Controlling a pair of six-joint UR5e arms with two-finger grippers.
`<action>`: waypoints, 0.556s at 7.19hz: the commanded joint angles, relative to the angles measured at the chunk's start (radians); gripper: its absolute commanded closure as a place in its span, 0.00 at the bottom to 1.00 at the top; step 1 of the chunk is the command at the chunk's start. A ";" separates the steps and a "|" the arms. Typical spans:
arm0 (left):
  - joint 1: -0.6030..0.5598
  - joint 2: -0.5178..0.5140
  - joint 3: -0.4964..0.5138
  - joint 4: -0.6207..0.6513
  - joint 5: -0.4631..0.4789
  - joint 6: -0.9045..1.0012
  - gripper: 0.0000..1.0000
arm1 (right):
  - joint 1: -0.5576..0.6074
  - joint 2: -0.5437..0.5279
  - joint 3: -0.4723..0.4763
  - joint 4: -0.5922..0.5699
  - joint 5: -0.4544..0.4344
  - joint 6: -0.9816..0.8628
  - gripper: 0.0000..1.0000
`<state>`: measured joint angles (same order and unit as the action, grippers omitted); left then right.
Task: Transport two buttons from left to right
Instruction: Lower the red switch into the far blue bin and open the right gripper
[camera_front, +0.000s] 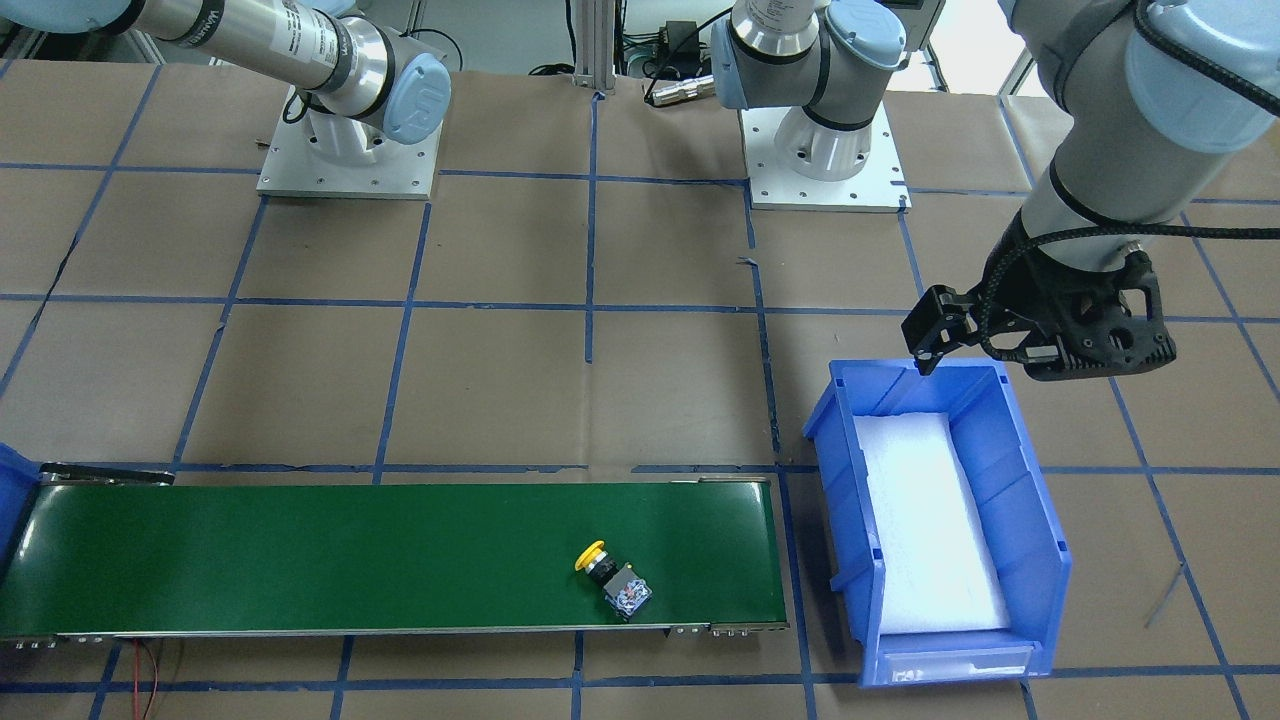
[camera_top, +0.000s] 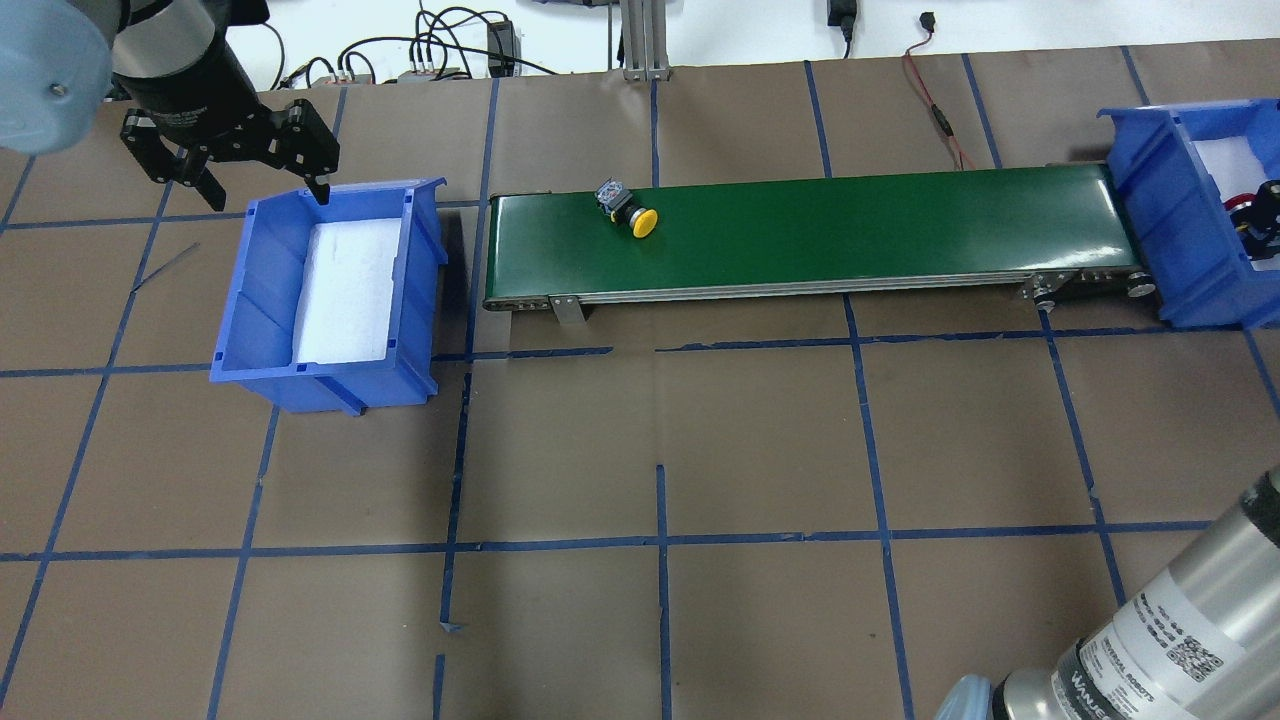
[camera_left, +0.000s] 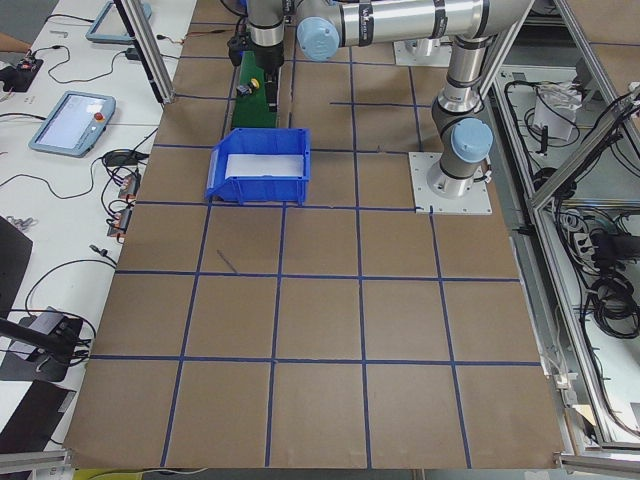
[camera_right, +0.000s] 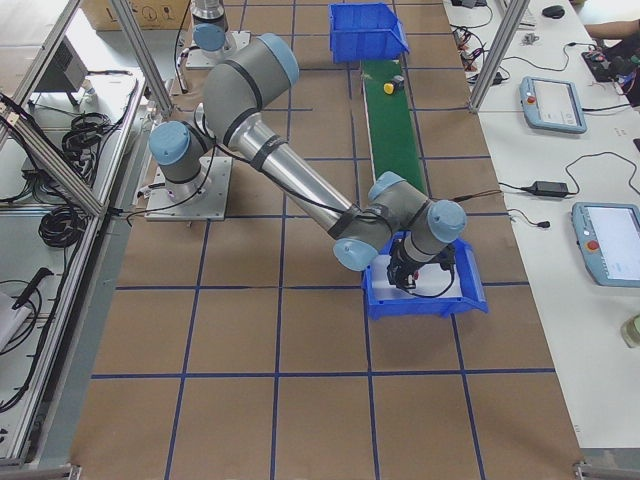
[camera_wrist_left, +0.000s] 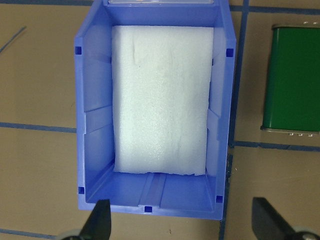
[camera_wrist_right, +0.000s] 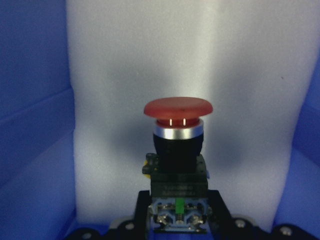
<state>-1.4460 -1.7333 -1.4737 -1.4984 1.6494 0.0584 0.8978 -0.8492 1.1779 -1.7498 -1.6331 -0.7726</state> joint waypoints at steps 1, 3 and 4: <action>-0.001 0.000 -0.002 -0.002 -0.003 0.017 0.00 | 0.001 0.010 -0.001 0.003 -0.001 -0.007 0.61; 0.001 0.004 0.000 -0.014 0.001 0.067 0.00 | -0.002 0.013 -0.013 0.010 0.003 -0.010 0.52; 0.002 0.009 0.001 -0.020 0.000 0.067 0.00 | -0.002 0.012 -0.021 0.013 0.003 -0.010 0.52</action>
<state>-1.4445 -1.7292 -1.4739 -1.5100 1.6494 0.1176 0.8970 -0.8375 1.1658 -1.7405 -1.6314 -0.7812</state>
